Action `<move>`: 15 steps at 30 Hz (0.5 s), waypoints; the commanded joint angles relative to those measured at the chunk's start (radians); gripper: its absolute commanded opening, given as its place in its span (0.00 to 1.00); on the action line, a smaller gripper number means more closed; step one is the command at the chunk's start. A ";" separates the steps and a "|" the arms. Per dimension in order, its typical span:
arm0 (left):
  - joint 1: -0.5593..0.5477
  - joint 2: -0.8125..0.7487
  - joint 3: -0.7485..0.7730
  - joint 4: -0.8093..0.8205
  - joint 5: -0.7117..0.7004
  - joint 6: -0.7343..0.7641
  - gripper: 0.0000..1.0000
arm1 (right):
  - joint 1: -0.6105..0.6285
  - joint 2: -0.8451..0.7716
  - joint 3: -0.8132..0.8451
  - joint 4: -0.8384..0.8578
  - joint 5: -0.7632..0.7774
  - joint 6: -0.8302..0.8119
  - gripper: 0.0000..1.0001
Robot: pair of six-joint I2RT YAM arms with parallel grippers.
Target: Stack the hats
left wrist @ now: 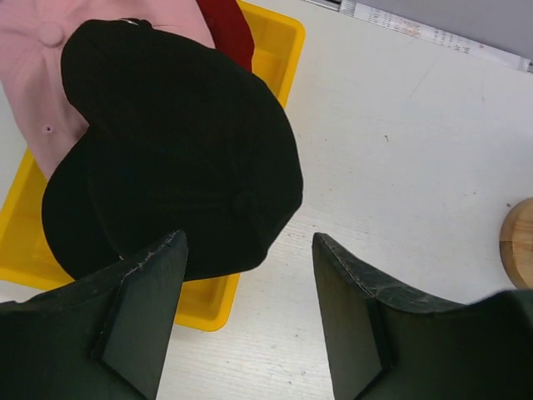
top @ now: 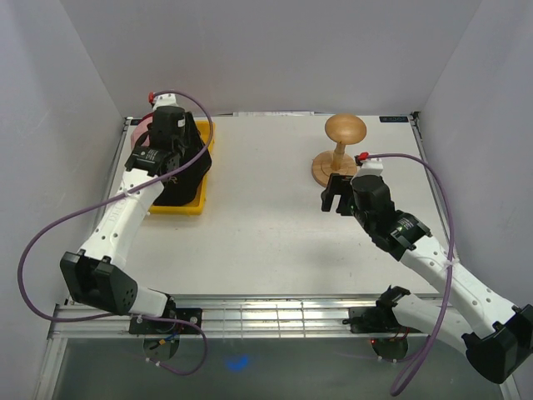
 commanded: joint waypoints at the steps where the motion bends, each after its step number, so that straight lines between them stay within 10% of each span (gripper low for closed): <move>1: -0.019 -0.004 0.050 -0.034 -0.078 0.059 0.72 | 0.004 -0.001 0.033 0.009 -0.011 0.004 0.90; 15: -0.183 0.136 0.134 -0.077 -0.435 0.184 0.72 | 0.004 -0.018 0.012 0.009 -0.021 0.004 0.90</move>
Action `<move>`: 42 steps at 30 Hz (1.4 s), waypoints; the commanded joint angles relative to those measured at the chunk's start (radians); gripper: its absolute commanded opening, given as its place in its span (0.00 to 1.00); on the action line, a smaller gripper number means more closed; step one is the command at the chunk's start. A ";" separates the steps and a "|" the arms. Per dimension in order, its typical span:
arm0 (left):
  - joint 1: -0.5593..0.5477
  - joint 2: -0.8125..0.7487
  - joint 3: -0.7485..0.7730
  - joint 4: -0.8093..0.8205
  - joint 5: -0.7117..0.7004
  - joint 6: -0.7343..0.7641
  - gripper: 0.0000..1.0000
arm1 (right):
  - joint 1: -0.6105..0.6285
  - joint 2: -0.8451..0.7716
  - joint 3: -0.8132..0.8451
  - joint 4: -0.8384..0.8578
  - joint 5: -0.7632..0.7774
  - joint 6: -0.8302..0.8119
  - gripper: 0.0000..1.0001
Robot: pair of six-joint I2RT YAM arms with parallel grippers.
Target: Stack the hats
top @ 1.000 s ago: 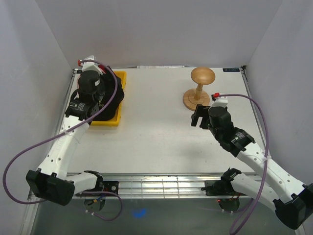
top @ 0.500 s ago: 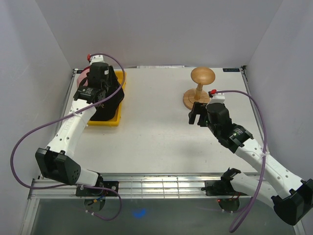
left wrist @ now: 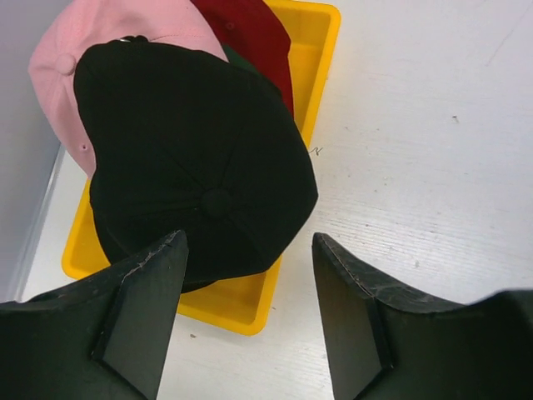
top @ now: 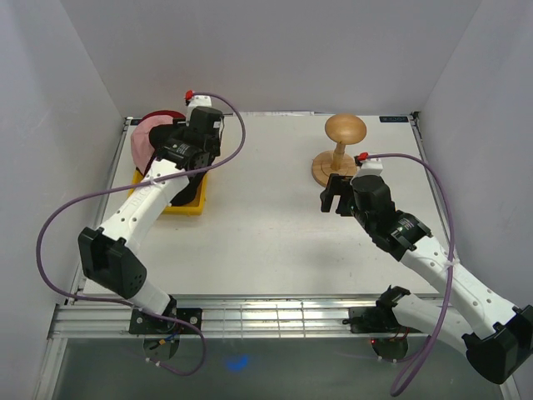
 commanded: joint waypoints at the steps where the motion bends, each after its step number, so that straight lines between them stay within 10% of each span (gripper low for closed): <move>1: -0.038 0.024 0.057 -0.021 -0.167 0.061 0.72 | 0.004 -0.016 0.012 0.012 0.002 0.002 0.90; 42: -0.050 0.134 0.060 0.049 -0.327 0.157 0.59 | 0.002 -0.046 -0.040 0.014 0.010 0.024 0.90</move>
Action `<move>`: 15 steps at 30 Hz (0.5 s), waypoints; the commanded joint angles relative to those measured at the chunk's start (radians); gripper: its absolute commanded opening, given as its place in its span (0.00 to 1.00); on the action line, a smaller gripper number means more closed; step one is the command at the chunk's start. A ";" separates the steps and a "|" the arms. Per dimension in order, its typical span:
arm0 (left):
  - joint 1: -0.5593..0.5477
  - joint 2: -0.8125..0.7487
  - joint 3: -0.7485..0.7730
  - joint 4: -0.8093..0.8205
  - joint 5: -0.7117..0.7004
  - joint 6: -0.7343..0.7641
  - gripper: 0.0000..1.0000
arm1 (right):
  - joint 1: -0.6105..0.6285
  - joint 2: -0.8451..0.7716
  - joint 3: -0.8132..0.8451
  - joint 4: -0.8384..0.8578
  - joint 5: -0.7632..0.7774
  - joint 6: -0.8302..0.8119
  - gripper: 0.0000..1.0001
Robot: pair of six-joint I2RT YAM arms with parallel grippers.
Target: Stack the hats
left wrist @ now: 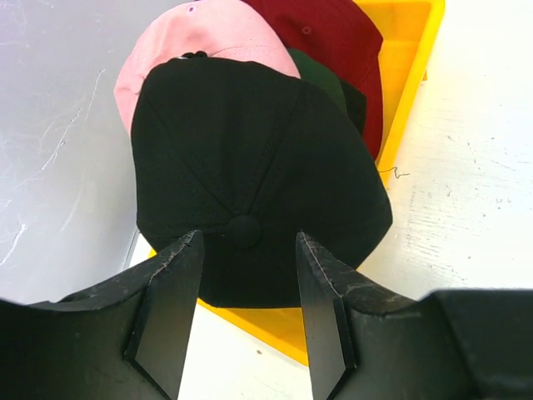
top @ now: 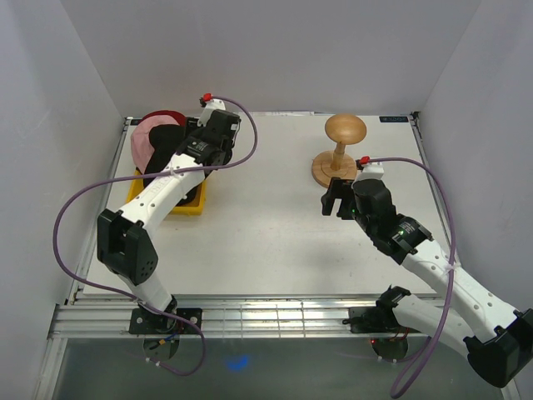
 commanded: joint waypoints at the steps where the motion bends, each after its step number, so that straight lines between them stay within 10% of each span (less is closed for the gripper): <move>1: 0.014 -0.009 0.026 0.019 -0.016 0.007 0.59 | 0.004 -0.018 -0.004 0.014 0.013 0.009 0.90; 15: 0.034 0.000 0.018 0.026 0.025 0.021 0.49 | 0.004 -0.026 -0.012 0.014 0.014 0.012 0.90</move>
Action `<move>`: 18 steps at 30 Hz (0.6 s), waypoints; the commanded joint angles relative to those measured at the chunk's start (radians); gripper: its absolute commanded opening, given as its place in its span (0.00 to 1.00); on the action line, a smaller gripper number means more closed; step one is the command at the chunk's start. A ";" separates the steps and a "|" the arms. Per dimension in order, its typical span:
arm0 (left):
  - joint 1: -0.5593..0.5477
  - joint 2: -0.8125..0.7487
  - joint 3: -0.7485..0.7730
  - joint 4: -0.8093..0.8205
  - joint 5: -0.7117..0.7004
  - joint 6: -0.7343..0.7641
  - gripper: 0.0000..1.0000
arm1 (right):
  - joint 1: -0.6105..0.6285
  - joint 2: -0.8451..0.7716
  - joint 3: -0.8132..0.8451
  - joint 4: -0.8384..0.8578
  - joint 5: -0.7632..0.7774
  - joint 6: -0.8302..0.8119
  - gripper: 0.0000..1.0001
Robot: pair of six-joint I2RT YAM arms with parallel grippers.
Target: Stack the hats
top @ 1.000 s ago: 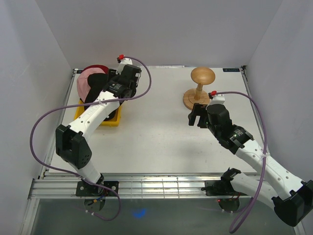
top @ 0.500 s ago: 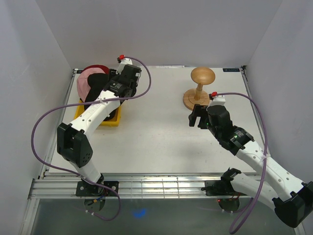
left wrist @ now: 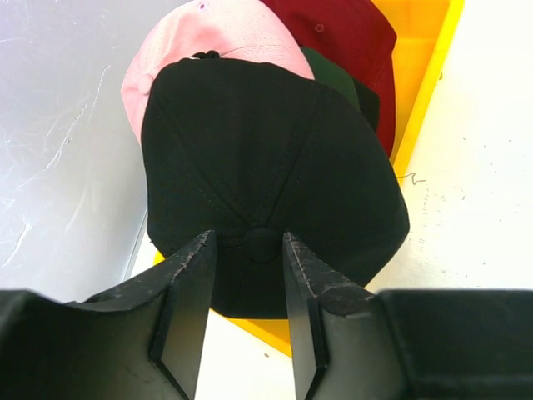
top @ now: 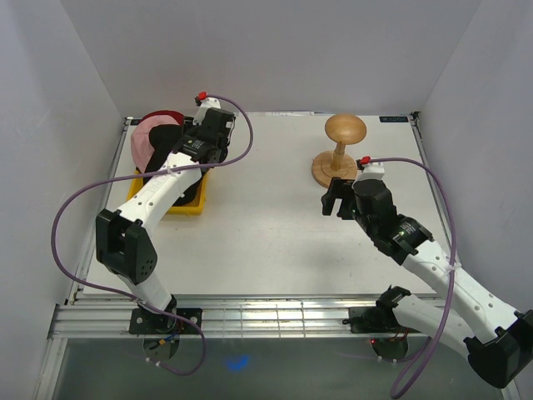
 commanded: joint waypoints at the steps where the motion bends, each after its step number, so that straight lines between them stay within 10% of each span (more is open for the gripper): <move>1: 0.001 0.000 0.018 0.025 0.009 0.006 0.47 | 0.004 -0.020 -0.013 0.013 0.014 0.009 0.90; 18: 0.001 0.007 0.023 0.026 0.008 0.023 0.29 | 0.004 -0.028 -0.016 0.013 0.017 0.014 0.90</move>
